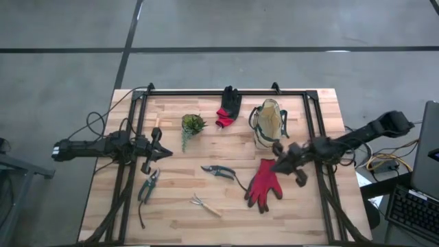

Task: Pick & Place Garden tools in Gardening bag
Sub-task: Put the right green shear scissors into the gardening bag

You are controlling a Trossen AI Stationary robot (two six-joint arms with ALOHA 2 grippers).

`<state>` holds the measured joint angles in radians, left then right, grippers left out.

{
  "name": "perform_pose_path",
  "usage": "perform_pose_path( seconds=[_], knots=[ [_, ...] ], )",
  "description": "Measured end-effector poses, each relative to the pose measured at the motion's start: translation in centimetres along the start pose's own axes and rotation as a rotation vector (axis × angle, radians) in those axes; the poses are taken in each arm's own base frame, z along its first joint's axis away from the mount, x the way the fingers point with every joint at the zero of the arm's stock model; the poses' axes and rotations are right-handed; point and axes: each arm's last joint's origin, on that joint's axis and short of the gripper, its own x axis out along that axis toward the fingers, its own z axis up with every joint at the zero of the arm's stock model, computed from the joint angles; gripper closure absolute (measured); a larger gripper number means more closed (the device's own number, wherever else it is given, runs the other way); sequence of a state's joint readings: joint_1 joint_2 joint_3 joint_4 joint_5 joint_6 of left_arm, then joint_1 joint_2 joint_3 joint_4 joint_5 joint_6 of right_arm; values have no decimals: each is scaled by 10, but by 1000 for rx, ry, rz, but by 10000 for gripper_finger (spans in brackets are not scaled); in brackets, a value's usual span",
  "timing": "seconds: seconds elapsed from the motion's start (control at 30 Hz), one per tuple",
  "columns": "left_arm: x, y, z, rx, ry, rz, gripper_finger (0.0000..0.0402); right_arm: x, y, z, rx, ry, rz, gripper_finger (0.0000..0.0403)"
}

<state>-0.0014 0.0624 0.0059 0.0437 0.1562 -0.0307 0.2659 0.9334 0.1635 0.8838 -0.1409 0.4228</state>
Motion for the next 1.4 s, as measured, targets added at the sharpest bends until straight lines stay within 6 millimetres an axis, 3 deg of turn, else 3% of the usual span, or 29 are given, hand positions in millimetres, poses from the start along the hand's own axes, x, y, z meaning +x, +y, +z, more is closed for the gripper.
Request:
perform_pose_path(
  seconds=[0.23,0.4,0.87,1.2,1.4],
  knots=[
    [0,0,0,0,0,0,374,62,-6,-2,61,263,-114,394],
    [0,0,0,0,0,0,374,96,-10,-1,43,397,-171,394],
    [0,0,0,0,1,0,374,151,-18,3,-8,863,-487,392],
    [0,0,0,0,2,0,374,195,-29,-11,-114,999,-536,303],
    [0,0,0,0,2,0,374,209,-40,-27,-148,1071,-600,270]
  ],
)
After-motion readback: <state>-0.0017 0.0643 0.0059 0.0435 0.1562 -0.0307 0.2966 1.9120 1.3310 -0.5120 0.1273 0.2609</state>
